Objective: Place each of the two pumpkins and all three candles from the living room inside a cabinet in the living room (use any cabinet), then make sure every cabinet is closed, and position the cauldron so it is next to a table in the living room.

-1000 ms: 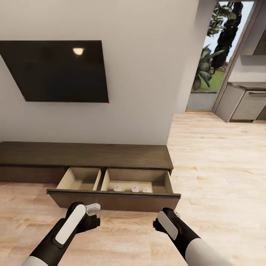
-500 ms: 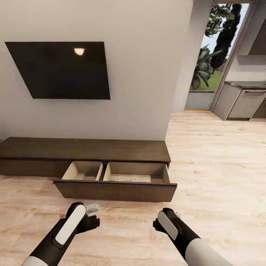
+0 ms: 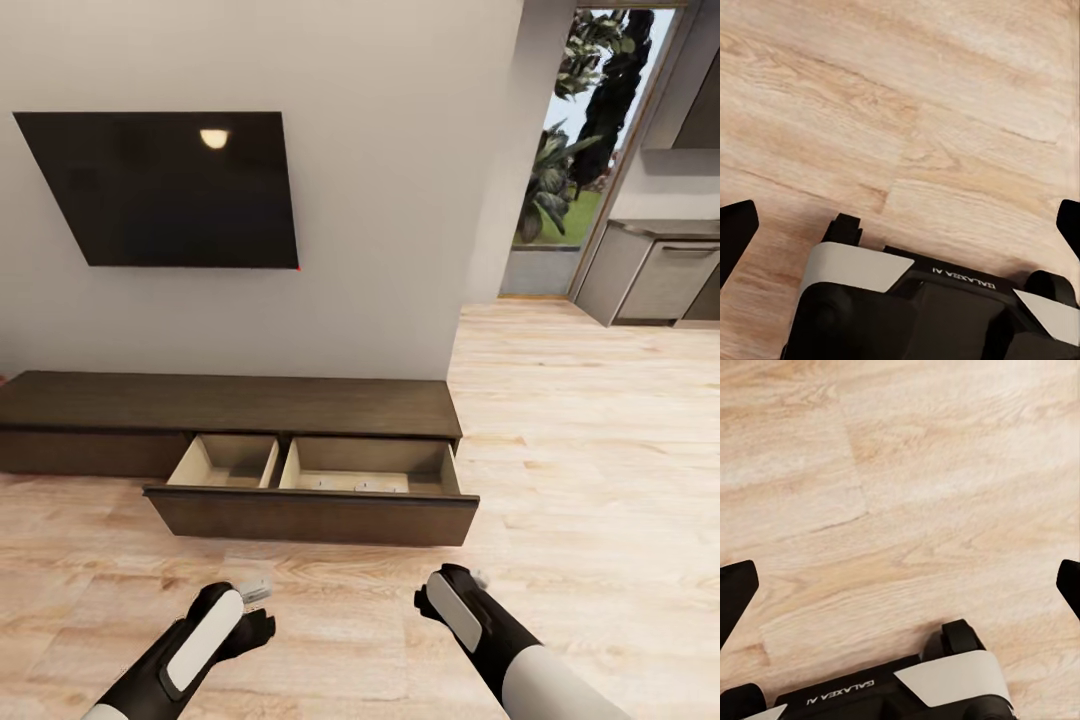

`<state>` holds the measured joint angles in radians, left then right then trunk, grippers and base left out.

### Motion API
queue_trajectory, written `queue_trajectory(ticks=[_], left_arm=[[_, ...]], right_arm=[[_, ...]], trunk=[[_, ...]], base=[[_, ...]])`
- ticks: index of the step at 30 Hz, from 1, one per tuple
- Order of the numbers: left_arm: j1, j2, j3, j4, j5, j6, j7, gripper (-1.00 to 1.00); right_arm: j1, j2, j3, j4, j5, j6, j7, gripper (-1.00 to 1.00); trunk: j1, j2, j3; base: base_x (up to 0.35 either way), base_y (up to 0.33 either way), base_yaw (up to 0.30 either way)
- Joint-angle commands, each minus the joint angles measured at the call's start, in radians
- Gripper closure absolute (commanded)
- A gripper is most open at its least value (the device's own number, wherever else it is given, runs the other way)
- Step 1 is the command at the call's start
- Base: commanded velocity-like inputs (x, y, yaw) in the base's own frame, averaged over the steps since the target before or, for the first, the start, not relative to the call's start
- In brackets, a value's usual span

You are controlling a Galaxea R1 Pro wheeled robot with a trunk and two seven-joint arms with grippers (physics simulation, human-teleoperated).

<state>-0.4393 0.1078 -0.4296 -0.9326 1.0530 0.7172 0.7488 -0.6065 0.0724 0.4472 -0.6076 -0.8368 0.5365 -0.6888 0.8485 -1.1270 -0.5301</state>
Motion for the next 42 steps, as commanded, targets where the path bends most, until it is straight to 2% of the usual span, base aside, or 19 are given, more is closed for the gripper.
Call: queue_trajectory(ticks=[1, 2, 3, 4, 7, 9, 12, 15, 16, 22, 25, 26, 28, 32, 34, 37, 40, 42], left_arm=[[-0.001, 0.001, -0.014, 0.025, -0.016, -0.024, -0.018, -1.00], [-0.001, 0.000, -0.017, 0.038, -0.030, -0.036, -0.031, -1.00], [-0.001, -0.007, -0.025, 0.115, -0.098, -0.111, -0.085, -1.00], [-0.001, -0.008, -0.027, 0.142, -0.119, -0.141, -0.102, -1.00], [0.000, -0.010, -0.028, 0.197, -0.153, -0.197, -0.142, -1.00], [0.000, -0.011, -0.030, 0.220, -0.163, -0.230, -0.162, -1.00], [0.000, -0.011, -0.046, 0.238, -0.170, -0.291, -0.181, -1.00], [0.000, -0.009, -0.085, 0.249, -0.171, -0.339, -0.187, -1.00], [0.001, -0.010, -0.102, 0.262, -0.173, -0.362, -0.189, -1.00], [0.001, -0.011, -0.120, 0.293, -0.174, -0.460, -0.191, -1.00], [0.001, -0.011, -0.126, 0.296, -0.174, -0.501, -0.191, -1.00], [0.001, -0.011, -0.141, 0.297, -0.179, -0.533, -0.192, -1.00], [0.001, -0.011, -0.165, 0.298, -0.184, -0.571, -0.192, -1.00], [0.001, -0.015, -0.218, 0.325, -0.188, -0.659, -0.192, -1.00], [0.001, -0.033, -0.239, 0.365, -0.190, -0.723, -0.192, -1.00], [0.001, -0.064, -0.251, 0.431, -0.193, -0.787, -0.195, -1.00], [0.001, -0.076, -0.254, 0.469, -0.194, -0.816, -0.214, -1.00], [0.001, -0.079, -0.255, 0.486, -0.195, -0.832, -0.257, -1.00]], right_arm=[[-0.001, -0.001, 0.017, -0.001, -0.007, -0.001, -0.008, -1.00], [-0.001, -0.002, 0.024, -0.001, -0.007, -0.003, -0.008, -1.00], [0.001, -0.002, 0.069, 0.005, -0.007, -0.016, -0.007, -1.00], [0.001, -0.003, 0.086, 0.008, -0.009, -0.029, -0.005, -1.00], [0.004, -0.004, 0.116, 0.013, -0.011, -0.080, 0.015, -1.00], [0.005, -0.004, 0.130, 0.017, -0.011, -0.119, 0.044, -1.00], [0.006, -0.005, 0.162, 0.034, -0.012, -0.173, 0.115, -1.00], [0.007, -0.001, 0.191, 0.097, -0.010, -0.218, 0.171, -1.00], [0.007, 0.000, 0.199, 0.142, -0.008, -0.262, 0.188, -1.00], [0.007, 0.002, 0.235, 0.232, -0.007, -0.440, 0.203, -1.00], [0.007, 0.001, 0.248, 0.250, -0.007, -0.488, 0.204, -1.00], [0.007, 0.001, 0.252, 0.265, -0.007, -0.530, 0.205, -1.00], [0.006, 0.001, 0.256, 0.282, -0.007, -0.568, 0.205, -1.00], [0.006, 0.002, 0.263, 0.326, -0.006, -0.605, 0.205, -1.00], [0.006, 0.003, 0.278, 0.340, -0.006, -0.619, 0.206, -1.00], [0.006, 0.002, 0.297, 0.348, -0.006, -0.637, 0.206, -1.00], [0.007, 0.002, 0.307, 0.349, -0.007, -0.671, 0.206, -1.00], [0.008, 0.002, 0.312, 0.350, -0.010, -0.715, 0.206, -1.00]], trunk=[[0.004, -0.008, -0.004], [0.008, -0.015, -0.007], [0.012, -0.022, -0.011], [0.015, -0.029, -0.014], [0.015, -0.029, -0.014], [0.015, -0.029, -0.014], [0.015, -0.029, -0.014], [0.015, -0.029, -0.014], [0.019, -0.036, -0.017], [0.042, -0.078, -0.036], [0.054, -0.099, -0.045], [0.058, -0.106, -0.048], [0.065, -0.120, -0.054], [0.081, -0.148, -0.067], [0.088, -0.162, -0.073], [0.100, -0.183, -0.083], [0.111, -0.204, -0.092], [0.119, -0.218, -0.098]], base=[[0.000, 0.000, 0.000], [0.000, 0.000, 0.000], [0.000, 0.000, 0.000], [0.000, 0.000, 0.000], [0.000, 0.000, 0.000], [0.000, 0.000, 0.000], [0.000, 0.000, 0.000], [0.000, 0.000, 0.000], [0.000, 0.000, 0.000], [0.000, 0.000, 0.000], [0.000, 0.000, 0.000], [0.000, 0.000, 0.000], [0.000, 0.000, 0.000], [0.000, 0.000, 0.000], [0.000, 0.000, 0.000], [0.000, 0.000, 0.000], [0.000, 0.000, 0.000], [0.000, 0.000, 0.000]])
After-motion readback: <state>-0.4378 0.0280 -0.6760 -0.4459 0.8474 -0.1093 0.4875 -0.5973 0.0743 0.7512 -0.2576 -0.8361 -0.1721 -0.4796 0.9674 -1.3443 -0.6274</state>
